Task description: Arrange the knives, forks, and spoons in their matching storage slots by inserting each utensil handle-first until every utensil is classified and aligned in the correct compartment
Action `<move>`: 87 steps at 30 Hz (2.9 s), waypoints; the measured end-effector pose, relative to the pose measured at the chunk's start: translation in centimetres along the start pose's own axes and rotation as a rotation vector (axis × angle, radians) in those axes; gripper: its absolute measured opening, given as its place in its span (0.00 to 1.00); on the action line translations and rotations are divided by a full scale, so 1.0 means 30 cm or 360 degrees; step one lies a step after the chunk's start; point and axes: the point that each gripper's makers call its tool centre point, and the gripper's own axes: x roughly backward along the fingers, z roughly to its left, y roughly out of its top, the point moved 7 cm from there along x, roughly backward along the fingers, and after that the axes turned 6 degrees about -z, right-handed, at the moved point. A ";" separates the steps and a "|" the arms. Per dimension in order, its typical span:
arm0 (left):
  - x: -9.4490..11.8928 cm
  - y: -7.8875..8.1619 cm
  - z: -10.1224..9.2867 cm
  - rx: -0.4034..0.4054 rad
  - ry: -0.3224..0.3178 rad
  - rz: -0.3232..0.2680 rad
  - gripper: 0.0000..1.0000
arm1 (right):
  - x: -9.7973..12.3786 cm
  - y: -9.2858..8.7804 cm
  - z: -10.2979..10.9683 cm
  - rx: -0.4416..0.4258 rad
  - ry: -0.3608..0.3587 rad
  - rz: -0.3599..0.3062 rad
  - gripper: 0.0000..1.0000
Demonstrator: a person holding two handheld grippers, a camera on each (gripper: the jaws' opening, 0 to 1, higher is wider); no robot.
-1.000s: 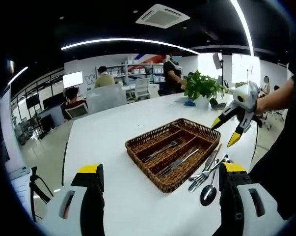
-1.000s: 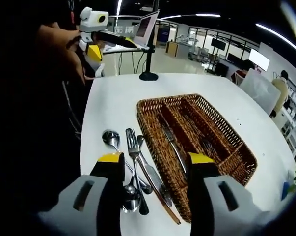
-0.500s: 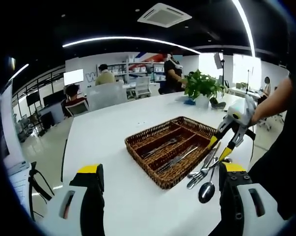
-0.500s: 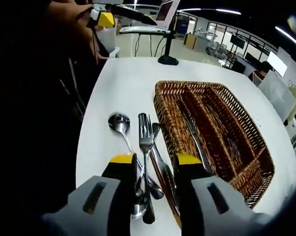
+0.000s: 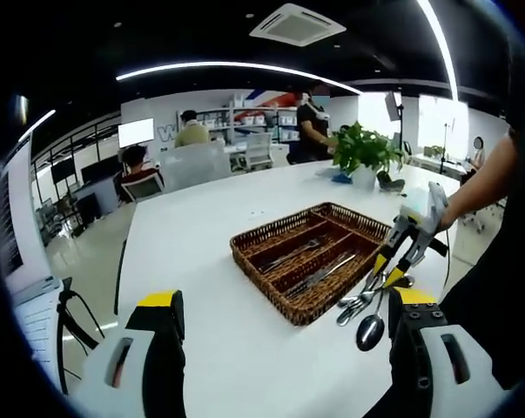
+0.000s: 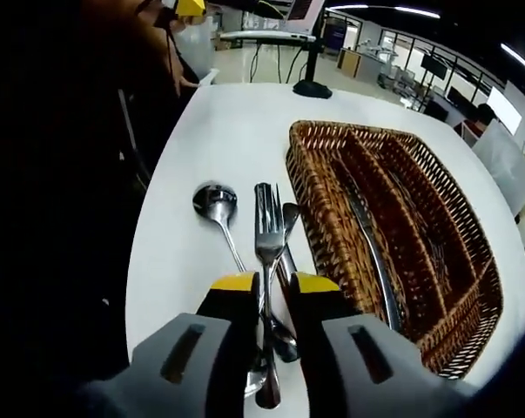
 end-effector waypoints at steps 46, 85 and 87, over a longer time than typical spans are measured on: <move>0.008 -0.022 0.011 0.0040 0.0007 -0.0010 0.99 | -0.042 0.059 0.002 0.0247 0.0036 0.0119 0.01; 0.043 -0.028 0.042 0.0032 0.0013 -0.0026 0.99 | -0.138 0.061 0.019 0.0240 0.0280 0.0199 0.03; 0.043 -0.028 0.043 0.0037 0.0012 -0.0032 0.99 | -0.134 0.061 0.023 0.0283 0.0301 0.0187 0.03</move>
